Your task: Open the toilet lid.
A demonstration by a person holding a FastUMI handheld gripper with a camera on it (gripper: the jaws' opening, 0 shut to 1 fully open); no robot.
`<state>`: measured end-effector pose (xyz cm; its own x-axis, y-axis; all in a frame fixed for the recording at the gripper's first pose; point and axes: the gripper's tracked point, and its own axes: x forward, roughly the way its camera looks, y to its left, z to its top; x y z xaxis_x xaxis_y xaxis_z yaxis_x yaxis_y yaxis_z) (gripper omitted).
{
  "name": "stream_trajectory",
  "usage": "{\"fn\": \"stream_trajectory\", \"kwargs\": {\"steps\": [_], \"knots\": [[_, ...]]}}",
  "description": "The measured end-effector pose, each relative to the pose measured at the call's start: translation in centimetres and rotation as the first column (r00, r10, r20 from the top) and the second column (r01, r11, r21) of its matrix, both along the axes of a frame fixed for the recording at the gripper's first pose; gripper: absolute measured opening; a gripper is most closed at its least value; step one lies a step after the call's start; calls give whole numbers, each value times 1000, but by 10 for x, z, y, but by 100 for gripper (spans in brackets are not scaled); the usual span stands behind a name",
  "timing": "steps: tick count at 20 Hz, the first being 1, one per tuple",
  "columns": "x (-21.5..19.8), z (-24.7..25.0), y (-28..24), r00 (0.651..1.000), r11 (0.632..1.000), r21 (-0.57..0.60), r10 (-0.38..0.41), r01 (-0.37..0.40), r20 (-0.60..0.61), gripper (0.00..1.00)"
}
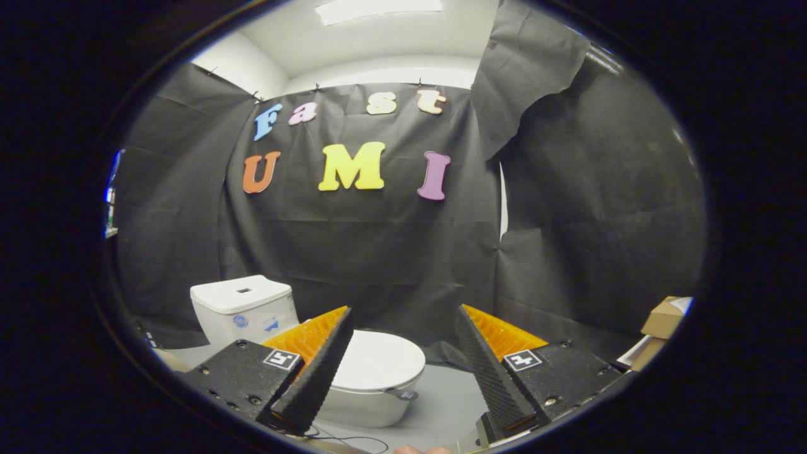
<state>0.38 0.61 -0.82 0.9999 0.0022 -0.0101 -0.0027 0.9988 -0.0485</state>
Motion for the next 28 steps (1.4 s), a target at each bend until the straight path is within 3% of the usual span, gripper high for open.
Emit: {"fn": "stream_trajectory", "kwargs": {"steps": [15, 28], "knots": [[16, -30, 0, 996, 998, -37, -46, 44, -70, 100], [52, -59, 18, 987, 997, 70, -11, 22, -159, 100]]}}
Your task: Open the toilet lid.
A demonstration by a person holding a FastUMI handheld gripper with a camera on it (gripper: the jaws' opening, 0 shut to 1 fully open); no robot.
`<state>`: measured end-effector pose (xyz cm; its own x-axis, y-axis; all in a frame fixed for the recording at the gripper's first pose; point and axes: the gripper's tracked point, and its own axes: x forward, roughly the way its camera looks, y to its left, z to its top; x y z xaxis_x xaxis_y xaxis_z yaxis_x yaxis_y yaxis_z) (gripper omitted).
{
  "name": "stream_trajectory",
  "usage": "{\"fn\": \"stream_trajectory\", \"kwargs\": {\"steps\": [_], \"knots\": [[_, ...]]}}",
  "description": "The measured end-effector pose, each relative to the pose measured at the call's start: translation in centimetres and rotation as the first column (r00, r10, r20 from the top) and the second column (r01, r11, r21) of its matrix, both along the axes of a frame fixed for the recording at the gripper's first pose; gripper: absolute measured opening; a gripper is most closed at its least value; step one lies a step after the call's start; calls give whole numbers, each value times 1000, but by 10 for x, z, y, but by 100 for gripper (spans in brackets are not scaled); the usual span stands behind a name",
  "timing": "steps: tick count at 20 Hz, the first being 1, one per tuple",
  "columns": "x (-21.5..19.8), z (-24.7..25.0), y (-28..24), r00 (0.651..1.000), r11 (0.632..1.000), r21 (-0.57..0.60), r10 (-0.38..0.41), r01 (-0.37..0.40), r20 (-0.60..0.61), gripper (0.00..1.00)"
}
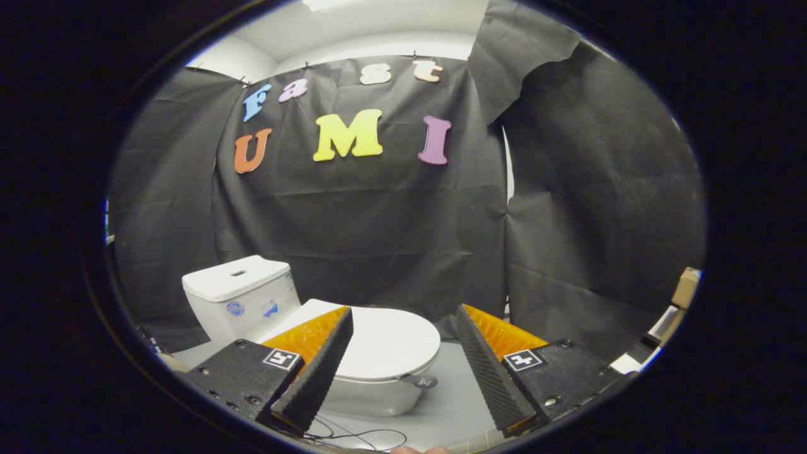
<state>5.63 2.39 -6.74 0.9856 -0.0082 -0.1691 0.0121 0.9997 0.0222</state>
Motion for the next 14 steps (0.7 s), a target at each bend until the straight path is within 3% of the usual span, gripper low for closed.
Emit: {"fn": "stream_trajectory", "kwargs": {"steps": [8, 14], "knots": [[45, -52, -14, 990, 999, 44, -18, 25, -138, 100], [71, -96, -25, 945, 970, 226, -10, 88, -326, 100]]}}
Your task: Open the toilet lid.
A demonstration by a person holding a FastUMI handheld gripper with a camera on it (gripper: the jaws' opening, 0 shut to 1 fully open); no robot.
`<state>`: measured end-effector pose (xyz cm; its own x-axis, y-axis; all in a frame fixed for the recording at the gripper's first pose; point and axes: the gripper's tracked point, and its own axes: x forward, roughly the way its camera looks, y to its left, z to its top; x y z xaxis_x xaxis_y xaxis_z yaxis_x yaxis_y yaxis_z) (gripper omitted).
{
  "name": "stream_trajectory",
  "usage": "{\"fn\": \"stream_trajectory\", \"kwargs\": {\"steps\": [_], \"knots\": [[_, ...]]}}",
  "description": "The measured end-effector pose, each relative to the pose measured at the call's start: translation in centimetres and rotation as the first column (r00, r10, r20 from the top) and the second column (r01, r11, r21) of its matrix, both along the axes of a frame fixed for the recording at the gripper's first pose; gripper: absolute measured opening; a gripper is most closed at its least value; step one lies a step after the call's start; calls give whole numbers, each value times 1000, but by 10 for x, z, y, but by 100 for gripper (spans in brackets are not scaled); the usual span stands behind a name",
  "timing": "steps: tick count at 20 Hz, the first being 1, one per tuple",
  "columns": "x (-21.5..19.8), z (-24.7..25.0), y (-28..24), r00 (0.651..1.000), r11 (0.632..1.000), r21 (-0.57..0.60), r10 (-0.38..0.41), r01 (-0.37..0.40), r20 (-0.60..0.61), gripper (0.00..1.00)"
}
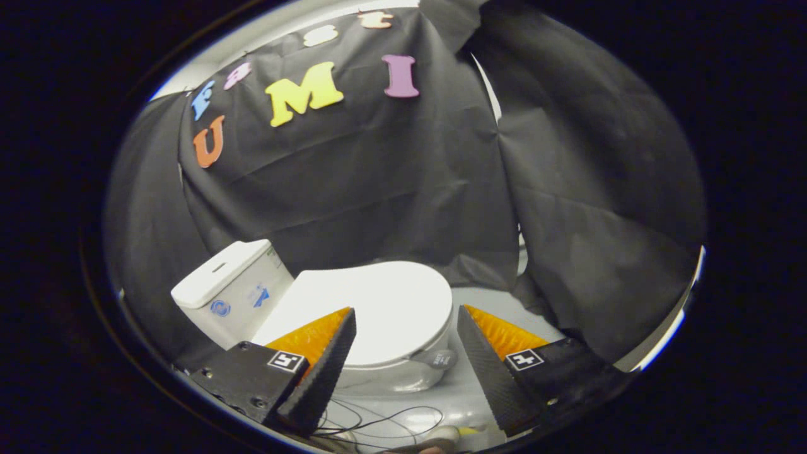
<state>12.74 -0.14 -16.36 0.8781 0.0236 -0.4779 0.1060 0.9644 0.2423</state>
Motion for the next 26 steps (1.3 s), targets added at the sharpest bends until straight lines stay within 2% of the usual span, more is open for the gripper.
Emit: {"fn": "stream_trajectory", "kwargs": {"steps": [5, 8, 10, 13, 16, 21, 24, 26], "knots": [[16, -50, -6, 979, 990, 128, -28, 55, -202, 100], [25, -71, -9, 966, 971, 222, -24, 84, -257, 99], [25, -91, -17, 946, 958, 257, -41, 129, -323, 98], [32, -107, -24, 935, 931, 321, -52, 172, -351, 95], [34, -123, -25, 916, 898, 384, -49, 215, -399, 84], [42, -144, -25, 903, 869, 432, -37, 240, -427, 76], [44, -155, -19, 896, 853, 466, -5, 236, -444, 55], [40, -161, -19, 887, 833, 495, 10, 248, -462, 45]]}}
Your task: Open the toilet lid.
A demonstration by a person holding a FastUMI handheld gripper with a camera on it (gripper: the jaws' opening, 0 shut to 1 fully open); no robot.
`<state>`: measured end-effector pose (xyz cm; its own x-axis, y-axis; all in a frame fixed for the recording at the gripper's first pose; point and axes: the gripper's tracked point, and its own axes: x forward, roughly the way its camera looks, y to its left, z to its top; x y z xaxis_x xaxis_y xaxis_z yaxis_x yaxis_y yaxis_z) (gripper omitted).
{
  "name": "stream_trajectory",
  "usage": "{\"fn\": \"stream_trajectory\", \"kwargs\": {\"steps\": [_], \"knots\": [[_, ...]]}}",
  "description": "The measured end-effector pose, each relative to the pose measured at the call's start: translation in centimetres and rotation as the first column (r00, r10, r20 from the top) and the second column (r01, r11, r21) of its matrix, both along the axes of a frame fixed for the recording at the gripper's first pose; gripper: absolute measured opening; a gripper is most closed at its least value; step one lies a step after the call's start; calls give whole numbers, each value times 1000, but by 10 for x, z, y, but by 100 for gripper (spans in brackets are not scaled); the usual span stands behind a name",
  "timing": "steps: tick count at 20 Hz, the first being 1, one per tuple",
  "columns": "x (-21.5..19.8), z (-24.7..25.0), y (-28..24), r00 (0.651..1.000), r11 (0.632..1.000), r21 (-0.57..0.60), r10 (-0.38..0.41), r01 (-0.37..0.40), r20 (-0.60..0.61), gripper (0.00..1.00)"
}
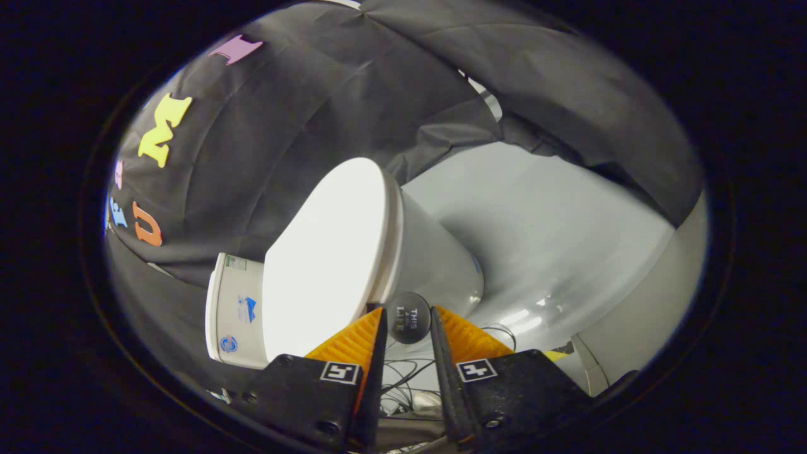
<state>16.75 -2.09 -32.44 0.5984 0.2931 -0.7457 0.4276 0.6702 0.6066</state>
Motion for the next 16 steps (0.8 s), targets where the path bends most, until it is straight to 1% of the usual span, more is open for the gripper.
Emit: {"fn": "stream_trajectory", "kwargs": {"steps": [2, 4, 6, 7, 9, 10, 13, 16], "knots": [[3, -2, 0, 999, 998, 50, -35, 34, 1, 31], [1, -6, 0, 999, 993, 106, -45, 46, -13, 26], [5, -3, 3, 997, 975, 211, -69, 72, -22, 26], [7, -2, 2, 996, 966, 245, -83, 85, -20, 24], [9, -8, -3, 996, 967, 242, -85, 85, -10, 20], [7, -8, -5, 996, 966, 243, -86, 85, -5, 21], [13, -4, -4, 993, 949, 296, -114, 109, 3, 21], [14, -3, -4, 992, 940, 322, -126, 112, 23, 21]]}}
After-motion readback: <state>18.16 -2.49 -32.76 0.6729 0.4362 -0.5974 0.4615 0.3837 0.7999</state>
